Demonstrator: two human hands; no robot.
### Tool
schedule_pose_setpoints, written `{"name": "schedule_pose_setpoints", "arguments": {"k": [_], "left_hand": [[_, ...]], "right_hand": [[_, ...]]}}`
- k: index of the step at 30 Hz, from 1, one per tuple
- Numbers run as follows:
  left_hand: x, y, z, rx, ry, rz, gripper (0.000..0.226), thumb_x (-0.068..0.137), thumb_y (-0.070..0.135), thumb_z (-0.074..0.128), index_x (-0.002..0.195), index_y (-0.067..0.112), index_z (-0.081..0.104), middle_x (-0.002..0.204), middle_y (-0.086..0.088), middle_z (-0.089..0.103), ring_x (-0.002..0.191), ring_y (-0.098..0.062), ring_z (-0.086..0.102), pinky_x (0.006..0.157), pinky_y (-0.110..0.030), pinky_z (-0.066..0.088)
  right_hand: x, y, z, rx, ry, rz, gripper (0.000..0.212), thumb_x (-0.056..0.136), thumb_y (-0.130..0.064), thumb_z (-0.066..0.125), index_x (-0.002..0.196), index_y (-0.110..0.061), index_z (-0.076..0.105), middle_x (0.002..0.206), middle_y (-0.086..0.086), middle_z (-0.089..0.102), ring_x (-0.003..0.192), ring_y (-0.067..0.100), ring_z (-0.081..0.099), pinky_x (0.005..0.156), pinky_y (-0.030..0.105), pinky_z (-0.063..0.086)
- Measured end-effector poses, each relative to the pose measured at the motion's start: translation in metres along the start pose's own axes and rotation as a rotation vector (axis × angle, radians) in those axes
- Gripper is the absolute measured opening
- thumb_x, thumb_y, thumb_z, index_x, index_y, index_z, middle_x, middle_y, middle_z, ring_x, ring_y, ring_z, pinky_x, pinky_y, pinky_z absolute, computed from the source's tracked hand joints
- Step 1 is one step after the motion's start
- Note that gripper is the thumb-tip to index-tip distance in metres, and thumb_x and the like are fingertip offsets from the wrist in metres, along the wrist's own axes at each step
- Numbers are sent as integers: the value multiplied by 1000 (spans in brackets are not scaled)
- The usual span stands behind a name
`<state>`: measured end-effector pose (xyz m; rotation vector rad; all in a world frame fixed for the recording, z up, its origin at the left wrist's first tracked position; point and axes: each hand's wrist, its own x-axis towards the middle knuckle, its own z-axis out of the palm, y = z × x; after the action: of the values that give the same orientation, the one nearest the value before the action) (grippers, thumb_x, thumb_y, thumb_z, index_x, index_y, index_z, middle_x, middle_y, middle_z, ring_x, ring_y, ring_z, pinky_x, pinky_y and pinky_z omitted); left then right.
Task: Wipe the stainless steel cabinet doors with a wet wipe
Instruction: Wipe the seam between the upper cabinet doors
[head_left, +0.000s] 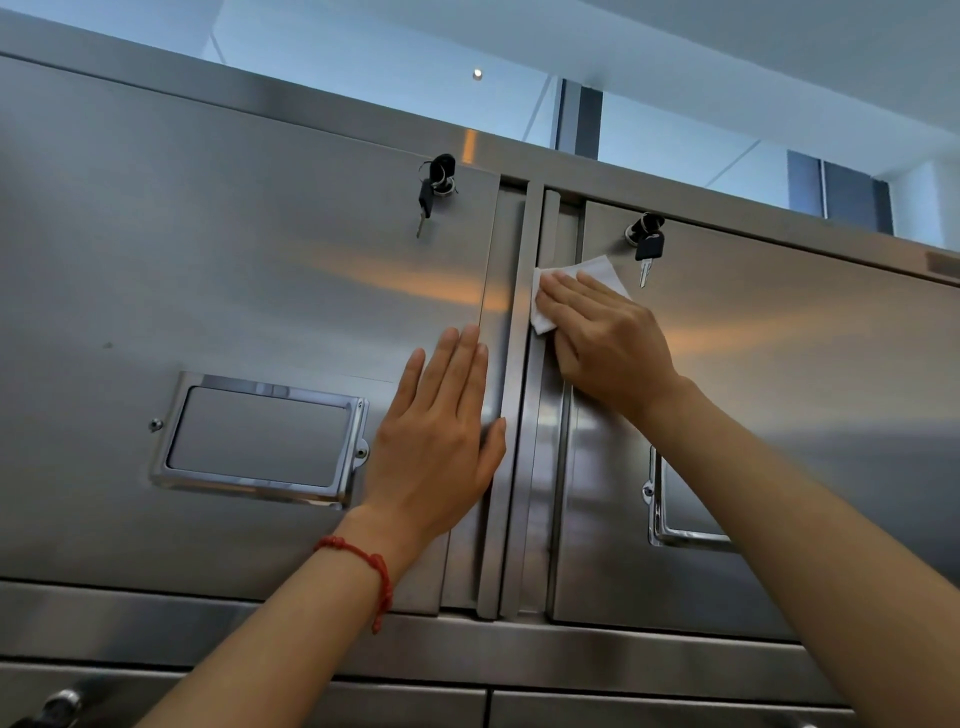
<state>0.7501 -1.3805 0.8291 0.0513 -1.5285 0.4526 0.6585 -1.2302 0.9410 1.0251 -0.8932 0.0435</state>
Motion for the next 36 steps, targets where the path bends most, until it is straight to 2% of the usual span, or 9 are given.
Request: {"name": "schedule_pose_setpoints", "arguments": {"k": [5, 9, 12, 18, 23, 27, 32, 36], "left_hand": [[0, 0, 0, 2, 0, -4, 61, 95, 37, 27, 140, -3, 36, 148, -21, 32, 139, -31, 28, 112, -46, 22], [-1, 0, 1, -2, 1, 2, 62, 99, 39, 18, 140, -3, 35, 149, -21, 31, 139, -32, 27, 111, -46, 21], [0, 0, 1, -2, 7, 0, 61, 97, 38, 24, 140, -4, 37, 148, -21, 32, 139, -32, 28, 111, -46, 22], [0, -1, 2, -20, 8, -1, 64, 100, 40, 10, 140, -3, 36, 148, -21, 32, 139, -32, 29, 111, -46, 22], [0, -1, 2, -10, 3, 2, 64, 100, 40, 10, 140, -3, 36, 148, -21, 31, 139, -32, 28, 111, -46, 21], [0, 0, 1, -7, 9, 4, 60, 98, 38, 23, 140, -3, 36, 148, -21, 32, 139, -32, 28, 110, -46, 21], [0, -1, 1, -22, -4, -2, 64, 100, 40, 8, 140, -3, 34, 149, -21, 31, 139, -32, 28, 111, -46, 21], [0, 0, 1, -19, -8, 0, 64, 100, 40, 9, 140, -3, 35, 149, -21, 31, 139, -32, 28, 111, -46, 21]], "right_hand": [[6, 5, 0, -14, -8, -6, 31, 82, -5, 50, 103, 5, 71, 110, 22, 67, 101, 33, 67, 95, 41, 46], [6, 4, 1, -14, -5, 5, 31, 79, -2, 51, 103, 5, 71, 110, 21, 67, 102, 32, 66, 95, 42, 47], [-1, 3, 1, -3, 9, -30, 31, 80, -2, 51, 103, 4, 71, 111, 21, 67, 103, 32, 66, 95, 41, 48], [15, 11, 0, -40, -8, -24, 29, 74, 2, 59, 100, 5, 71, 108, 21, 68, 99, 33, 67, 95, 40, 42], [5, 6, -2, -16, -15, -38, 32, 78, -3, 50, 101, 4, 71, 109, 20, 68, 102, 31, 67, 95, 41, 46], [11, 10, -2, -17, -13, -46, 30, 77, -1, 53, 100, 4, 72, 107, 19, 69, 100, 31, 68, 94, 40, 45], [15, 12, -1, -34, -24, -19, 32, 72, 2, 59, 102, 5, 71, 109, 21, 68, 100, 33, 67, 94, 40, 43], [5, 8, 0, -20, -24, -31, 33, 78, -1, 51, 103, 4, 71, 111, 20, 67, 103, 32, 66, 96, 40, 44]]}}
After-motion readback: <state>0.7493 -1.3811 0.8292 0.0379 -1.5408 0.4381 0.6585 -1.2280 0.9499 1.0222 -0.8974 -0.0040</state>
